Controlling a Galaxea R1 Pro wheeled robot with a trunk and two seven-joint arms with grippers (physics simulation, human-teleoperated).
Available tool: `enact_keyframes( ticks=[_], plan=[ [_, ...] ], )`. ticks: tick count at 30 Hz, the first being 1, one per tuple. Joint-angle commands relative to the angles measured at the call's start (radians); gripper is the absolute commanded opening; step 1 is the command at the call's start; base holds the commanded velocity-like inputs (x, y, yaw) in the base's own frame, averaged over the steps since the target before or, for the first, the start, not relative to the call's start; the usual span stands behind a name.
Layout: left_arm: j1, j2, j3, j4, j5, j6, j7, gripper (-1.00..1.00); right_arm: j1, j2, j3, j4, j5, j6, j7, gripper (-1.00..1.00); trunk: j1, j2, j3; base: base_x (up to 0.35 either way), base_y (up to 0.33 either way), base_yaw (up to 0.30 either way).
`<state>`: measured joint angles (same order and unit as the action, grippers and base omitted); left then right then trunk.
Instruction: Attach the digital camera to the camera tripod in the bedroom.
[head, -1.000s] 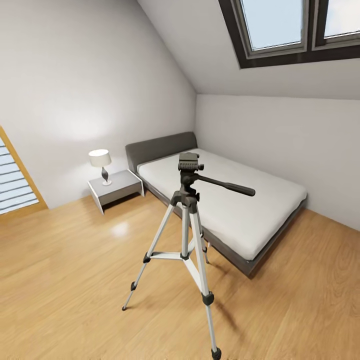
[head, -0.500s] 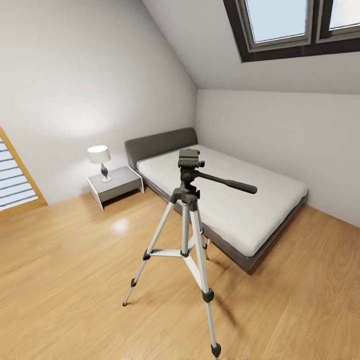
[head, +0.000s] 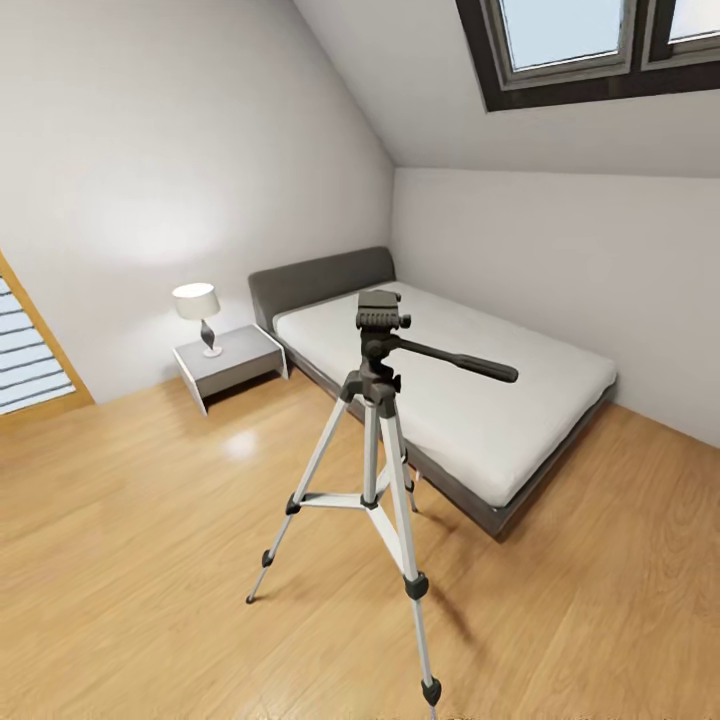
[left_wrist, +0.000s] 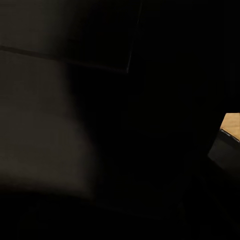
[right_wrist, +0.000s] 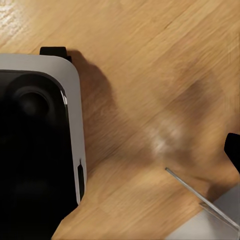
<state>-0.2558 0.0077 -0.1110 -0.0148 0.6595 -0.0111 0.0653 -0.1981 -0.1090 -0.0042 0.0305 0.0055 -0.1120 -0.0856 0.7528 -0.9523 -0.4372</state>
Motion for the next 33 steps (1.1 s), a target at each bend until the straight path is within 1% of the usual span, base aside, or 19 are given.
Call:
enact_keyframes(
  ticks=[1,33],
  plan=[
    [0.000,0.000,-0.009,-0.001,0.006,-0.001,0.002,-1.00,-0.001,0.000,0.000,0.003,0.001,-0.006,-0.002,1.00,0.000,-0.001,-0.003,0.000,0.000,0.000],
    [0.000,0.000,-0.009,-0.001,0.006,-0.001,0.002,-1.00,-0.001,-0.001,0.000,0.003,0.001,-0.006,-0.003,1.00,0.000,-0.001,-0.054,0.000,0.000,0.000]
  ],
)
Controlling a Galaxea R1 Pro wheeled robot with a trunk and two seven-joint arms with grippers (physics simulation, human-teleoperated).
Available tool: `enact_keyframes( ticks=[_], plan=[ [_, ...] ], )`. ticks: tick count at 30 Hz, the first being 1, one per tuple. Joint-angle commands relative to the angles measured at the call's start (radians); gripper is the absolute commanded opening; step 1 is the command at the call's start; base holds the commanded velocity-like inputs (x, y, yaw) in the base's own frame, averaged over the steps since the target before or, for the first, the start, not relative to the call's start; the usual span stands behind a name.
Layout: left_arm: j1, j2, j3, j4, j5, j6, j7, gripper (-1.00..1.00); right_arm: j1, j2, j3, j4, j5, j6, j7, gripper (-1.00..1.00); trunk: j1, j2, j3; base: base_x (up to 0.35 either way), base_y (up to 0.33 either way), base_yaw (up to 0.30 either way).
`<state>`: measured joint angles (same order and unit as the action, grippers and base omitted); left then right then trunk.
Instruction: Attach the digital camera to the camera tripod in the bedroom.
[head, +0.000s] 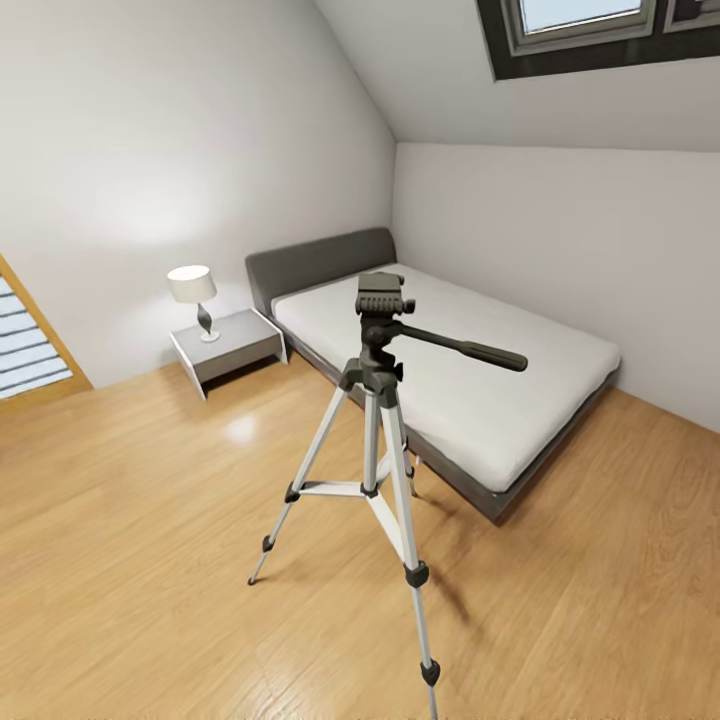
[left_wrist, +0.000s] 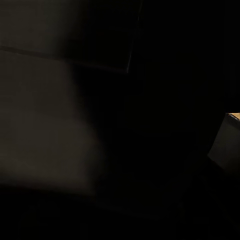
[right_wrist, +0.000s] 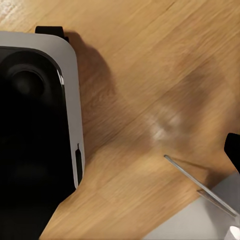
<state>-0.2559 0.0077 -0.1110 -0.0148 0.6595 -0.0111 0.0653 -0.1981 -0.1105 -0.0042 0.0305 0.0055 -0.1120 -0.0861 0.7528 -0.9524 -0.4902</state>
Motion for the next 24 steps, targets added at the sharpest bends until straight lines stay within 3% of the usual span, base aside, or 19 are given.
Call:
enact_keyframes(
  ticks=[1,24],
  plan=[
    [0.000,0.000,-0.009,-0.001,0.006,-0.001,0.002,-1.00,-0.001,0.000,0.000,0.003,0.001,-0.006,-0.002,1.00,0.000,-0.001,-0.003,0.000,0.000,0.000],
    [0.000,0.000,-0.009,-0.001,0.006,-0.001,0.002,-1.00,-0.001,0.002,0.000,0.003,0.001,-0.008,-0.006,1.00,0.000,-0.001,-0.031,0.000,0.000,0.000]
  ],
)
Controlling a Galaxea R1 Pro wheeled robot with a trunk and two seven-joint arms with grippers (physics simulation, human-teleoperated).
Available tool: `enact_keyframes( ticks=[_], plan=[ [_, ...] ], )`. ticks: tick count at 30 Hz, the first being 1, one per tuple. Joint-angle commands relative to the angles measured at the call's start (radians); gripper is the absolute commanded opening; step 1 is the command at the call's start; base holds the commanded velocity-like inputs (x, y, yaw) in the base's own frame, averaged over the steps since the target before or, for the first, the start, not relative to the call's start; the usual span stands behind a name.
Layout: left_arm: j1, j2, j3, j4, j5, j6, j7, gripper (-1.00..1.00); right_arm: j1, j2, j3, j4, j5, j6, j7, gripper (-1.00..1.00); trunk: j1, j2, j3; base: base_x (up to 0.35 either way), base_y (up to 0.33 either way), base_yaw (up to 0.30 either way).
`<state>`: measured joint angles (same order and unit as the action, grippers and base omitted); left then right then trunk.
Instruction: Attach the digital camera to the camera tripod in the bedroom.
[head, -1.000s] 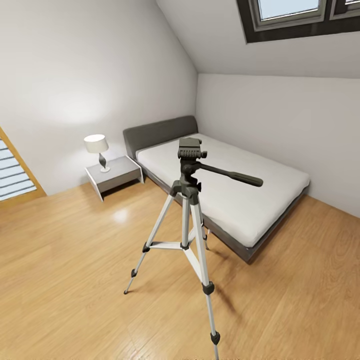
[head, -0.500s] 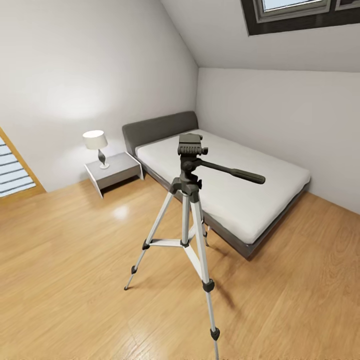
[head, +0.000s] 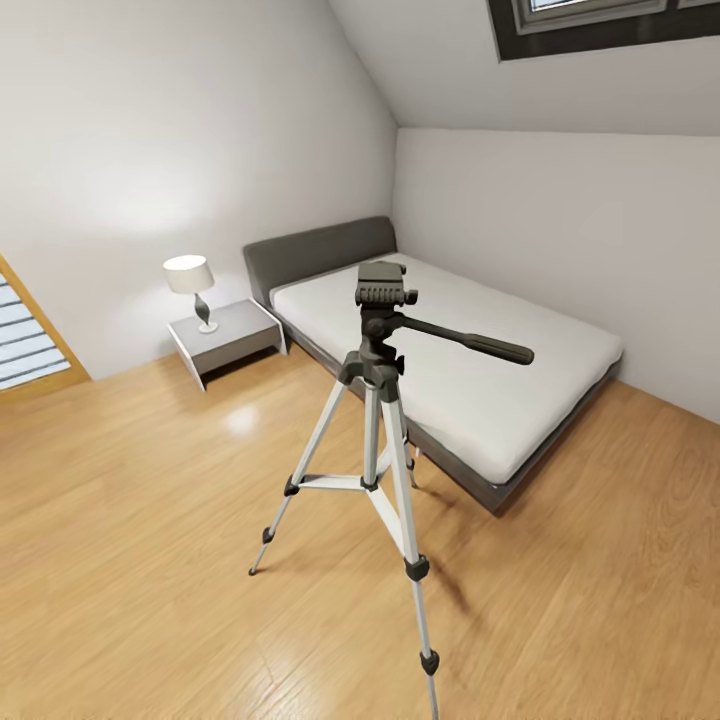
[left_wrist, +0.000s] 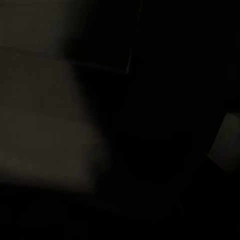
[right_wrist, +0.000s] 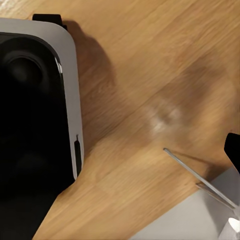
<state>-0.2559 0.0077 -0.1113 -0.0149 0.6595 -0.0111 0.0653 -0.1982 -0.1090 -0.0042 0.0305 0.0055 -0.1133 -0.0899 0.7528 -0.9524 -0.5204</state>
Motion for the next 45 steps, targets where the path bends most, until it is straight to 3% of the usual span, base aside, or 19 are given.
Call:
enact_keyframes(
  ticks=[1,13,45],
  plan=[
    [0.000,0.000,-0.008,0.000,0.006,-0.001,0.002,-1.00,-0.001,0.000,0.000,0.003,0.001,-0.006,-0.002,1.00,0.000,-0.001,-0.001,0.000,0.000,-0.022],
    [0.000,-0.003,-0.006,0.000,0.008,-0.001,0.002,-1.00,-0.001,0.000,0.000,0.003,0.001,-0.005,-0.004,1.00,0.000,-0.001,-0.001,0.000,0.000,-0.115],
    [0.000,0.000,-0.008,0.000,0.006,-0.001,0.002,-1.00,-0.001,0.002,-0.001,0.003,0.000,-0.004,0.000,1.00,0.000,-0.001,-0.001,0.000,0.000,-0.003]
  ],
)
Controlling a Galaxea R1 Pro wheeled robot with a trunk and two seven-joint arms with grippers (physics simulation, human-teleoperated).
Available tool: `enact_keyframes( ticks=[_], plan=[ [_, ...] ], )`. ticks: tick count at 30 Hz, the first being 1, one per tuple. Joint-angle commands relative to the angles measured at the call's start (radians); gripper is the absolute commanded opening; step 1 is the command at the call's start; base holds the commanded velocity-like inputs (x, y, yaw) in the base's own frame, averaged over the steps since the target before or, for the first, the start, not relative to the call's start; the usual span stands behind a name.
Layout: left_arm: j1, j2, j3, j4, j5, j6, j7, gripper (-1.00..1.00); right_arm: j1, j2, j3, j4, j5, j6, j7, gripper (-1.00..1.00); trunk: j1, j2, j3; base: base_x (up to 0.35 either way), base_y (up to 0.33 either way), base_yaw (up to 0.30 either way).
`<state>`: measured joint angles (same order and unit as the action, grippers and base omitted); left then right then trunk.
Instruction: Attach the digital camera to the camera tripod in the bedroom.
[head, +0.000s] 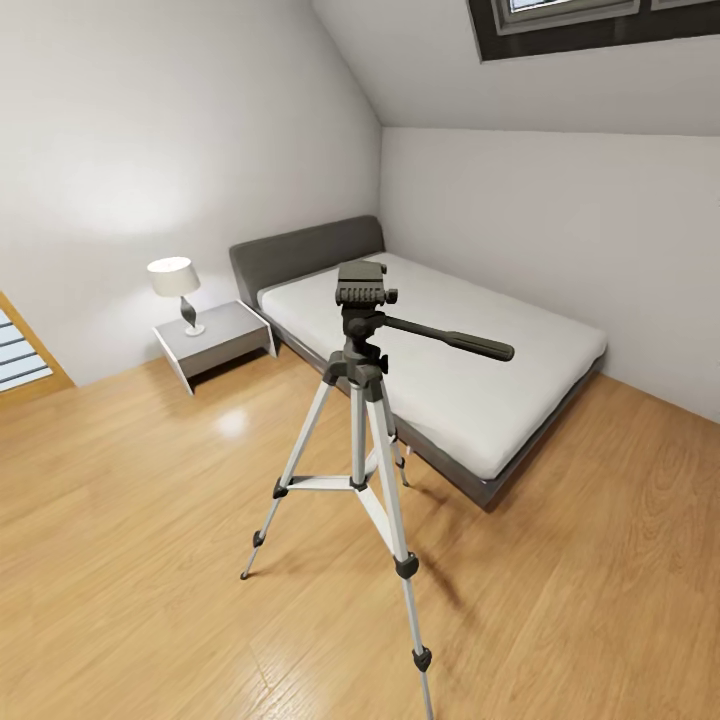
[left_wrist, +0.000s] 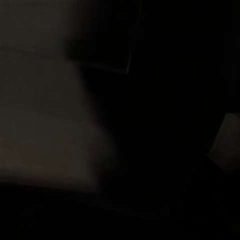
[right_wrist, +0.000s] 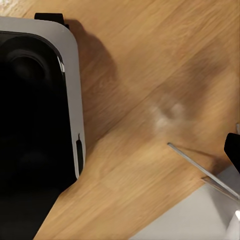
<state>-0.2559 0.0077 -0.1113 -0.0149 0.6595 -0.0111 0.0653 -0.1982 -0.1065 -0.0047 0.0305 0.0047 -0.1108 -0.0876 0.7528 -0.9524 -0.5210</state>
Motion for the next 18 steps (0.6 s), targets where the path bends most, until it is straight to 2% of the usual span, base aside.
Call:
enact_keyframes(
  ticks=[1,4,18],
  plan=[
    [0.000,0.000,-0.008,0.000,0.006,-0.001,0.002,-1.00,-0.001,0.001,-0.001,0.003,0.000,-0.006,-0.002,1.00,0.000,-0.001,-0.001,0.000,0.000,0.000],
    [0.000,0.000,-0.008,0.000,0.006,-0.001,0.002,-1.00,-0.001,0.006,-0.001,0.003,0.000,-0.004,-0.002,1.00,0.000,-0.001,-0.001,0.000,0.000,0.000],
    [0.000,0.000,-0.008,0.000,0.006,-0.001,0.002,-1.00,-0.001,-0.001,-0.001,0.003,0.002,-0.010,-0.007,1.00,0.000,-0.001,-0.001,0.000,0.000,0.000]
  ],
)
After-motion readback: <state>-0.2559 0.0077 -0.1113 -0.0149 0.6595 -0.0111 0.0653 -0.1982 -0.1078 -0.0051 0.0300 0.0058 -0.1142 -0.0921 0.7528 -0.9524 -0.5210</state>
